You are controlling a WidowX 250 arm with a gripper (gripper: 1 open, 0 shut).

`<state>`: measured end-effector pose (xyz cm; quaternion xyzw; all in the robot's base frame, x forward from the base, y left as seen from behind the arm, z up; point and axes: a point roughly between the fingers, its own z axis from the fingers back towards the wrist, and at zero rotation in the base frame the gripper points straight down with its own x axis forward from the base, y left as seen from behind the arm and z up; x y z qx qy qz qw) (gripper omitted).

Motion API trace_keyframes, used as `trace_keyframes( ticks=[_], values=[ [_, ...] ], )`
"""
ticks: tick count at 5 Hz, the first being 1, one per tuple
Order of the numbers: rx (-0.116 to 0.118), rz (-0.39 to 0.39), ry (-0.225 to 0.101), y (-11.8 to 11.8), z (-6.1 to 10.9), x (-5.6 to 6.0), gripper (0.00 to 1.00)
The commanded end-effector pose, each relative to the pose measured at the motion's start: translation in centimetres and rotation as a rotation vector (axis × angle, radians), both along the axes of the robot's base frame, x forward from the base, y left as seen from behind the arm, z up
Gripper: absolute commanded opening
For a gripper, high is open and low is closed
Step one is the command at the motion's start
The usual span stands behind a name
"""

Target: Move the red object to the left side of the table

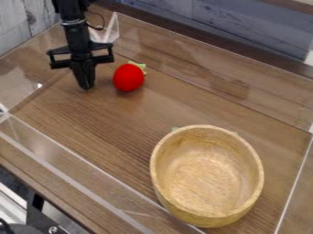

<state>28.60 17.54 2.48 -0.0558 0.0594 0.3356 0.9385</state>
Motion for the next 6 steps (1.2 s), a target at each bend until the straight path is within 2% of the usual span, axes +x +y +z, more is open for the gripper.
trace_keyframes(
  ticks=[1,2,3,4,5,6],
  values=[
    [0.050,0.007,-0.056,1.6,2.3,-0.5,0.00],
    [0.048,-0.031,-0.046,1.2,2.0,-1.1,0.00],
    [0.045,-0.072,-0.033,0.7,1.7,-1.7,1.00],
    [0.036,-0.076,-0.020,1.0,2.1,-2.0,1.00],
    [0.017,-0.076,-0.017,1.2,3.1,-1.9,1.00],
    [-0.007,-0.060,-0.031,0.2,4.8,-2.3,1.00]
  ],
)
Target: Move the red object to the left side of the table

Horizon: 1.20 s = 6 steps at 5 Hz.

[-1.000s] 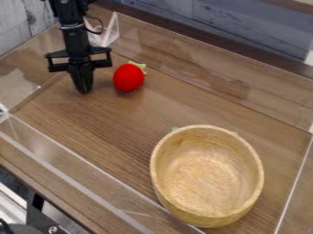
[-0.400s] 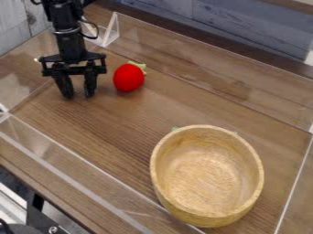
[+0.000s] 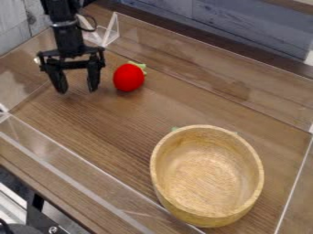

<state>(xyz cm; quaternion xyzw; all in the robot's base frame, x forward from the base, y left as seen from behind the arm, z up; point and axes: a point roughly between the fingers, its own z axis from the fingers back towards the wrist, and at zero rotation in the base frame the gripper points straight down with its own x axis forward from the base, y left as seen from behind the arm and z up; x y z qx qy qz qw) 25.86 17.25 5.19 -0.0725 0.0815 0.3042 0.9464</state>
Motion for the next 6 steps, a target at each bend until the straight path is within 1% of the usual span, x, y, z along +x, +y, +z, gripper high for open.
trace_keyframes(
  ticks=[1,2,3,4,5,6],
  values=[
    [0.021,0.012,-0.071,-0.7,3.9,0.2,1.00],
    [0.012,0.001,-0.080,-1.7,4.9,-0.1,1.00],
    [0.009,0.008,-0.084,-2.4,4.8,0.5,1.00],
    [0.011,0.016,-0.087,-3.0,4.4,1.0,0.00],
    [0.013,0.017,-0.087,-2.6,3.5,1.8,0.00],
    [0.020,0.016,-0.091,-1.4,2.3,2.4,0.00]
  ],
)
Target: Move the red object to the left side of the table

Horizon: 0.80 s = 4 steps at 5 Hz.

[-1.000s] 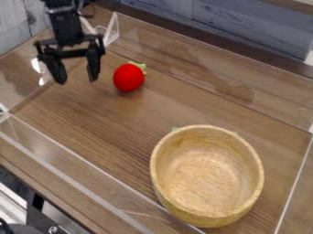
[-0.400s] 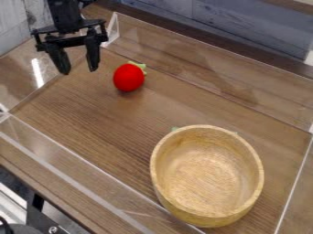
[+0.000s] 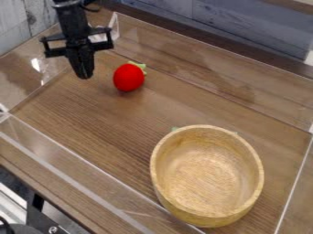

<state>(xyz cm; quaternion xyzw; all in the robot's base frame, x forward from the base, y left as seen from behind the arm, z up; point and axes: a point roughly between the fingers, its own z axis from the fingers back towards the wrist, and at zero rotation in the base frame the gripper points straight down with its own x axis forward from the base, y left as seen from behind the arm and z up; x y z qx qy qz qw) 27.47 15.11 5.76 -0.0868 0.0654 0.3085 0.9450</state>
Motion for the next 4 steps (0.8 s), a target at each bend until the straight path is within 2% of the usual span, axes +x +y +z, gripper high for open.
trace_keyframes(
  ticks=[1,2,4],
  values=[
    [0.041,-0.018,-0.055,2.1,0.6,0.1,0.00],
    [0.048,-0.032,-0.056,3.6,-0.3,-0.6,0.00],
    [0.057,-0.140,-0.044,3.3,-1.5,-1.2,0.00]
  ],
)
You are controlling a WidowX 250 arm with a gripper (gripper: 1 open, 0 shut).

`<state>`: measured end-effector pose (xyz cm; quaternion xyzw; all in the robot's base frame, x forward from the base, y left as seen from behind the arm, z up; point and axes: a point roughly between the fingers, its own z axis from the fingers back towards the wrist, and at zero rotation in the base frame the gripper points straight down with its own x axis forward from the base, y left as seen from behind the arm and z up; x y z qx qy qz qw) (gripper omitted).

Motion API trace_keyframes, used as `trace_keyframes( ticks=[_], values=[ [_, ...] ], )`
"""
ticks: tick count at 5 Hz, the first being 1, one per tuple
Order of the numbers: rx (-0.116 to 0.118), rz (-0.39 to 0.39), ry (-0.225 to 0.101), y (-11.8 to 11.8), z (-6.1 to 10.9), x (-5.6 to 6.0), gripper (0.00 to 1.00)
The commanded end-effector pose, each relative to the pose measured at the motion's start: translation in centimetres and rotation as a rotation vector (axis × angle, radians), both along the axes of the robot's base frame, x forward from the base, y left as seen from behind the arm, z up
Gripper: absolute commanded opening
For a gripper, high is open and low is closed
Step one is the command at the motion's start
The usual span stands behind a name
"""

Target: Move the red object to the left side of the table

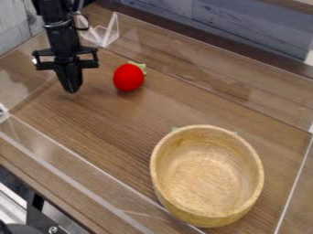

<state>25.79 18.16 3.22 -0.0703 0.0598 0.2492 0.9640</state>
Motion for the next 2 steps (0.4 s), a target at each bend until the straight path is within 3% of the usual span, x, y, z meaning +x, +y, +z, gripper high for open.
trace_keyframes(
  ticks=[1,2],
  values=[
    [0.027,-0.016,-0.021,0.74,0.96,0.73,0.00],
    [0.024,-0.013,-0.008,0.88,1.29,1.04,1.00]
  ],
)
